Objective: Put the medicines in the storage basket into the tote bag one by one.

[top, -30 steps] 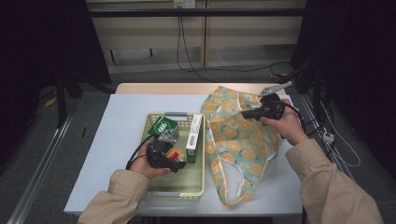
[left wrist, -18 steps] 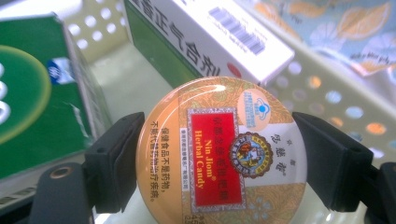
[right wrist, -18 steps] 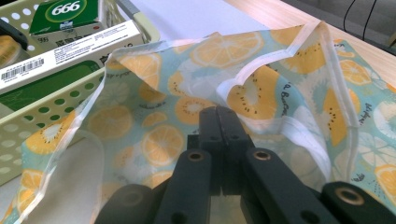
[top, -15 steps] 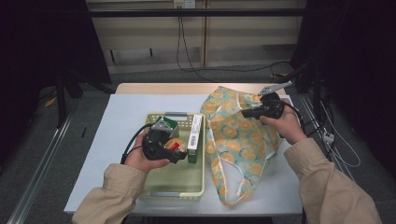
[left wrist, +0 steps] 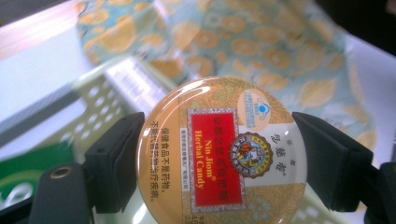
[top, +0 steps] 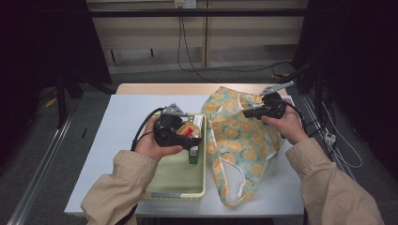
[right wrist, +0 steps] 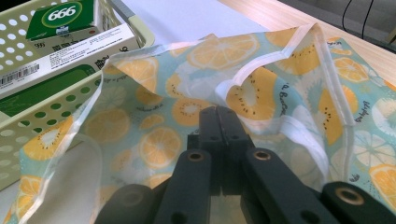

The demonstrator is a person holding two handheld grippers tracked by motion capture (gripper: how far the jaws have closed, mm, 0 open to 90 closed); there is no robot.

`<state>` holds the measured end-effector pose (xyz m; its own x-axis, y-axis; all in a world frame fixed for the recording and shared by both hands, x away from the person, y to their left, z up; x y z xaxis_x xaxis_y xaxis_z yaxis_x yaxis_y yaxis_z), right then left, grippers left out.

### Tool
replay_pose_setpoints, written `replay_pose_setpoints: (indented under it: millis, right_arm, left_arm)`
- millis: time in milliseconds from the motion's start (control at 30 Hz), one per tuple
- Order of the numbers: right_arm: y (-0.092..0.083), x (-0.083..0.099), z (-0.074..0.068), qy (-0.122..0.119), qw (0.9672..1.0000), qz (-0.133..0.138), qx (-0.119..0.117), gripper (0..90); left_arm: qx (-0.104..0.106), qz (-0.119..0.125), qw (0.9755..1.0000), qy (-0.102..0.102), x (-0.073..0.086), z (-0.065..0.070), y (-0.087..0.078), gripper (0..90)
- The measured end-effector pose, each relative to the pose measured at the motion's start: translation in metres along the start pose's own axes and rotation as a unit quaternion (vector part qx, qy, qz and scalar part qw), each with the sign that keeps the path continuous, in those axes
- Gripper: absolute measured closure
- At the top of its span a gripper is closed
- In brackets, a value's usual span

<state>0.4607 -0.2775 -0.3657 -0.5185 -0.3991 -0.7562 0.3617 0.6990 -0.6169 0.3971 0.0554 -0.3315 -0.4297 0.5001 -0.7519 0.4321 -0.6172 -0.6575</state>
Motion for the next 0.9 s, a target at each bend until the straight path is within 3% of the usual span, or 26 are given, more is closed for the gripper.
replay_pose_setpoints:
  millis: [300, 833, 867, 900]
  right_arm:
    - [0.002, -0.002, 0.003, 0.007, 0.9999, 0.006, -0.007, 90.0]
    - [-0.002, -0.006, 0.006, 0.020, 0.9996, 0.018, -0.007, 90.0]
    - [-0.001, -0.006, 0.005, 0.019, 0.9997, 0.015, -0.008, 90.0]
    - [-0.001, -0.006, 0.005, 0.020, 0.9997, 0.015, -0.007, 90.0]
  left_arm:
    - [0.018, 0.008, 0.9997, 0.017, -0.028, 0.011, 0.030, 20.7]
    - [0.039, 0.000, 0.9988, 0.031, -0.048, 0.019, 0.077, 20.7]
    - [0.026, -0.003, 0.9991, 0.033, -0.049, 0.020, 0.079, 20.7]
    - [0.041, 0.001, 0.9987, 0.030, -0.049, 0.019, 0.081, 20.7]
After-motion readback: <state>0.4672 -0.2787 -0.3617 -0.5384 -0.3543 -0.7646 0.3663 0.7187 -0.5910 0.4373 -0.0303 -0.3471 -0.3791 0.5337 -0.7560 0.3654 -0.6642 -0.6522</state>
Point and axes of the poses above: each handheld gripper's, and its own axes: y roughly forward along the jaws, x roughly out of its underside, z roughly to its right, the point moved 1 cm from there along y, roughly forward along the jaws, and after that the axes turned 8 degrees about -x, right-handed, at the moved point
